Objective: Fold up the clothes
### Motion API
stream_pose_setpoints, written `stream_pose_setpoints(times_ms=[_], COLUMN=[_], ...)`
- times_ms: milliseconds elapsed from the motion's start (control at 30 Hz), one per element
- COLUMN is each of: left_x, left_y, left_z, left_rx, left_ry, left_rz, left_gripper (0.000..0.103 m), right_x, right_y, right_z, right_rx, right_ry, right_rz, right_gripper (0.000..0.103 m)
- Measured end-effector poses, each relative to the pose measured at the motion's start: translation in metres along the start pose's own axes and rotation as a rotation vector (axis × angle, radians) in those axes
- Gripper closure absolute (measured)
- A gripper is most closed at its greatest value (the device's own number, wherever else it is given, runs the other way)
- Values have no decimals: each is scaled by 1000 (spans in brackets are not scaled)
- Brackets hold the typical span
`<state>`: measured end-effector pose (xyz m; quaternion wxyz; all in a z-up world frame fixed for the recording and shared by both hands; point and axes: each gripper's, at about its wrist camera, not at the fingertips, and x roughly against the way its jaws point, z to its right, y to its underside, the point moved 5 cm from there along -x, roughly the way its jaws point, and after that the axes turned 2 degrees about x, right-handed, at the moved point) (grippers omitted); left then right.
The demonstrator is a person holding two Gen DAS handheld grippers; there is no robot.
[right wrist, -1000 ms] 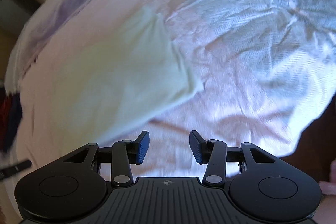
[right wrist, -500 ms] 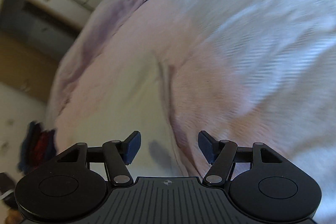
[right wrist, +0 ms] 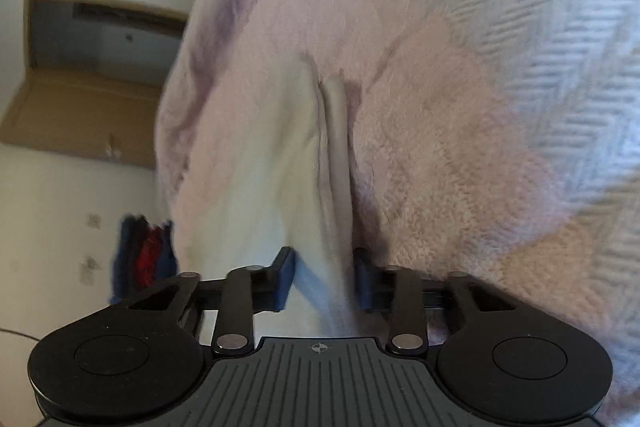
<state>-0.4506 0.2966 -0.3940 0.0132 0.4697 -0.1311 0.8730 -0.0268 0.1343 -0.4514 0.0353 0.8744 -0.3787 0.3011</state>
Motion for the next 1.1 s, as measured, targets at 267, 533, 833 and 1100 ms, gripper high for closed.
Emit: stream_pose_setpoints(times_ms=[267, 533, 833, 1100], left_x=[-1, 36, 60, 67], left_y=[-10, -27, -26, -20], left_z=[-10, -37, -81, -81], left_rx=[-4, 13, 105, 135], left_ry=[73, 130, 134, 170], left_rz=[-59, -43, -26, -14], left_gripper=[93, 92, 92, 92], right_x=[-7, -72, -224, -194], right_y=[1, 59, 158, 146], right_z=[-57, -246, -260, -273], right_rx=[197, 786, 979, 890], right_ry=[415, 886, 840, 623], right_rz=[-15, 83, -101, -112], right_gripper=[91, 92, 73, 56])
